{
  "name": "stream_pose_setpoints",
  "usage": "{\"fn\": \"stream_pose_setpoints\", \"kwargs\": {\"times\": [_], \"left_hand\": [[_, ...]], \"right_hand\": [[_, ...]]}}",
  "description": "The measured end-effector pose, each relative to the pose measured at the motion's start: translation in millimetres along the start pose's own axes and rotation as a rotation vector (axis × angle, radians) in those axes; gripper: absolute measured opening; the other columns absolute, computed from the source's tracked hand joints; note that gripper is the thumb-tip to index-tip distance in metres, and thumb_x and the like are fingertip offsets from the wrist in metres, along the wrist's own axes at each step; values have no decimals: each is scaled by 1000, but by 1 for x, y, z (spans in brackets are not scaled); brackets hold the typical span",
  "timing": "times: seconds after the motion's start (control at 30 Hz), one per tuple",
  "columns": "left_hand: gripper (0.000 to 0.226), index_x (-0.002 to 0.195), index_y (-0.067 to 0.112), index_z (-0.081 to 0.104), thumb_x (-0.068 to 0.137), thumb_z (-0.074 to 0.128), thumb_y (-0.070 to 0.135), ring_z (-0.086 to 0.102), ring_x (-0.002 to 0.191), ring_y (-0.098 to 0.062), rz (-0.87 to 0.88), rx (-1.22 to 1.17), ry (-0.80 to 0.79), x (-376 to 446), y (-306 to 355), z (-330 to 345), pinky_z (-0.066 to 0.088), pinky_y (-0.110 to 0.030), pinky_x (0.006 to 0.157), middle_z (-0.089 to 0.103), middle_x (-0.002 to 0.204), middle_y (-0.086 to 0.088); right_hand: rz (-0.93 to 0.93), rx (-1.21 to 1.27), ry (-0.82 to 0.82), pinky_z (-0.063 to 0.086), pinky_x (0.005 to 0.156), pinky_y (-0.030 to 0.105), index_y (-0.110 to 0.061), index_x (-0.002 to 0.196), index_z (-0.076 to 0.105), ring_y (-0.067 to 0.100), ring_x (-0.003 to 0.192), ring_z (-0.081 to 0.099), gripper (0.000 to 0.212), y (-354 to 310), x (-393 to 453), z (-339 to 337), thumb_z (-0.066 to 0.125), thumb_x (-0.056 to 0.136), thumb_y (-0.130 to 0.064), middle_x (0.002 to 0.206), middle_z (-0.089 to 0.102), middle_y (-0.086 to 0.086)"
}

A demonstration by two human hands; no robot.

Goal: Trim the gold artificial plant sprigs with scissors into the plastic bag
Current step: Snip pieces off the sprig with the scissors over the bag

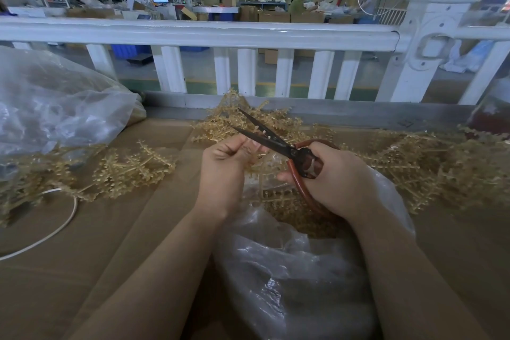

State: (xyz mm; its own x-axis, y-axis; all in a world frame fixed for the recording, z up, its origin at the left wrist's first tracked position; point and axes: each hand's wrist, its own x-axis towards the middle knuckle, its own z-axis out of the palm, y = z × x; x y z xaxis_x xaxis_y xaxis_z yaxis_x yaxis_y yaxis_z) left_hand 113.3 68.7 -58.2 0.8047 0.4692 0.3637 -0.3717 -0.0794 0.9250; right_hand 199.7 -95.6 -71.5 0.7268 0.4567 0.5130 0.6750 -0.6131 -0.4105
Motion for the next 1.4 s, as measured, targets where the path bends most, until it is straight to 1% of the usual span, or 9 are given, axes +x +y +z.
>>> {"fn": "stream_pose_setpoints", "kwargs": {"times": [0.1,0.23,0.47,0.63,0.93,1.13,1.23,1.33,1.4], "left_hand": [[30,75,15,70,97,55,3,53,59,4,-2,-15,-9,1,-1,-1,44,-10,62,64,61,16],[25,78,13,72,96,57,4,55,62,2,-7,-51,-12,3,-3,-2,45,-12,65,69,68,11],[20,81,10,74,96,60,10,61,74,-3,16,-30,-17,4,-7,-5,47,-15,69,75,81,6],[21,81,10,75,96,60,9,63,76,-2,41,-13,-26,5,-7,-6,48,-15,71,75,82,5],[19,82,12,76,94,62,9,64,78,-6,59,-15,-59,8,-10,-10,48,-18,72,75,79,4],[20,79,5,73,93,59,2,60,68,-1,68,55,-204,12,-5,-20,46,-14,71,70,71,7],[18,81,-1,73,93,60,0,60,69,-5,65,68,-218,13,-3,-23,47,-16,70,70,72,-2],[18,83,-10,71,93,59,-1,57,71,-17,82,82,-234,13,-4,-24,46,-21,70,65,78,-27],[18,84,-10,71,93,59,-1,57,72,-18,82,81,-236,13,-5,-24,46,-22,71,64,80,-29]], "right_hand": [[-2,2,-24,28,52,7,-48,79,51,-23,85,51,66,2,1,1,28,57,-106,67,58,-27],[34,15,-40,34,54,10,-39,85,62,-8,65,56,84,3,2,2,28,54,-108,69,62,-23],[41,54,-60,40,59,8,-37,90,66,-5,68,59,76,1,2,0,39,58,-100,72,65,-21],[56,54,-73,47,61,15,-35,88,65,-4,66,58,88,3,2,1,31,53,-108,70,66,-19],[83,29,-116,51,61,18,-41,89,64,-6,66,60,79,6,2,-3,38,54,-107,72,67,-23],[52,0,-180,54,66,25,-35,89,64,1,68,62,52,2,2,-9,59,74,-85,74,68,-15],[48,9,-180,55,66,27,-37,87,63,-1,68,61,62,1,3,-8,49,65,-94,74,67,-17],[26,14,-150,54,62,25,-40,87,62,-3,66,61,74,3,2,-6,35,59,-104,73,67,-19],[12,26,-119,54,60,25,-42,84,61,-4,67,61,73,6,2,-3,36,60,-105,72,66,-21]]}}
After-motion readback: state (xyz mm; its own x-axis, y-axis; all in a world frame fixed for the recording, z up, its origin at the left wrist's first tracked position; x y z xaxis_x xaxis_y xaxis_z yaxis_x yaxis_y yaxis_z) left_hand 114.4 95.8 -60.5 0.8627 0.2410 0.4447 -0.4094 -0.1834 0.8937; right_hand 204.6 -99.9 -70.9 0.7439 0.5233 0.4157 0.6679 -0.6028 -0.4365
